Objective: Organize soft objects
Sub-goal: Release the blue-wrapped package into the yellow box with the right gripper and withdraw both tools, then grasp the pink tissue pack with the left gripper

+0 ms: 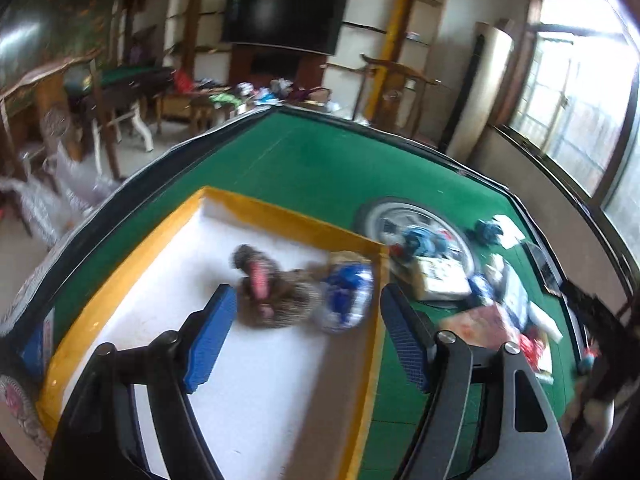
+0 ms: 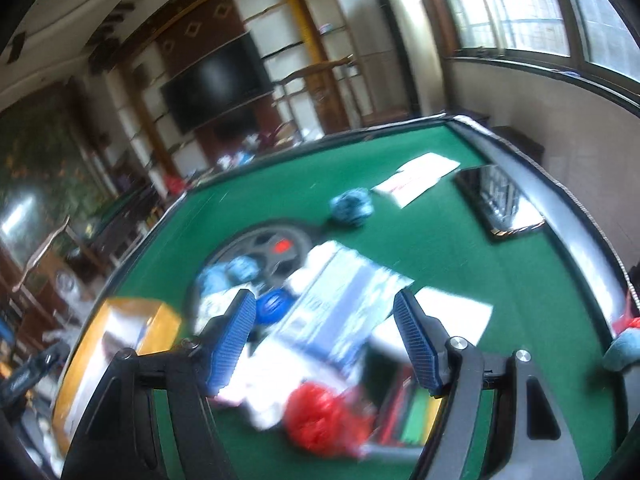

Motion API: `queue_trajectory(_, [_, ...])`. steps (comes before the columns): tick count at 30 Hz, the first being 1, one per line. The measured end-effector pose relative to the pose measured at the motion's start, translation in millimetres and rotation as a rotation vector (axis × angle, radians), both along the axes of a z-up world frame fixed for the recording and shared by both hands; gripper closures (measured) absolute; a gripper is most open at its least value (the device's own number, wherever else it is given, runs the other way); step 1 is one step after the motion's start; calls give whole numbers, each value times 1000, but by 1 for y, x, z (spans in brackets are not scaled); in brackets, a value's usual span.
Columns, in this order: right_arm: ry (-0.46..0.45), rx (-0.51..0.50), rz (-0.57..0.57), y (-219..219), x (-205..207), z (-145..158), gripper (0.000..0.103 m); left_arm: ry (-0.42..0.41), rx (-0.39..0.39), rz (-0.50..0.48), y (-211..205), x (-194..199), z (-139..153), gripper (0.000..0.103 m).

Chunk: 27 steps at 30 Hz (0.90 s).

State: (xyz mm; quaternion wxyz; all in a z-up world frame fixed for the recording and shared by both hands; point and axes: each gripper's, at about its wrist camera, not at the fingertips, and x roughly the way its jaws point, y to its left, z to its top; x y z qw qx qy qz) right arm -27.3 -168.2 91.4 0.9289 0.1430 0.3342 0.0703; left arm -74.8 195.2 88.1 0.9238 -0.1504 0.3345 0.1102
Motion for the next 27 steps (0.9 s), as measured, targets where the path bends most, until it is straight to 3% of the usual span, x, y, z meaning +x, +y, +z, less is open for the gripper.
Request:
queue_trajectory(5, [-51,-33,-72,-22,-1,-1,34,8,22,-83,-39,8,5,26])
queue_trajectory(12, [3,-2,-69,-32,-2,-9,32,56,61,-174,-90,25,-7,26])
queue_trajectory(19, [46,-10,-46,-29,2,-17,32,136,58,-406,-145,48,-29,26])
queue_trajectory(21, [55,-12,-48,-29,2,-19,32,150,113,-496,-162,52,-29,26])
queue_trajectory(24, [66,-1,-55,-31,3,-21,32,154,333,-631,-189,51,-30,26])
queue_trajectory(27, [81,7,-59,-32,5,-23,32,142,541,-695,-205,54,-41,26])
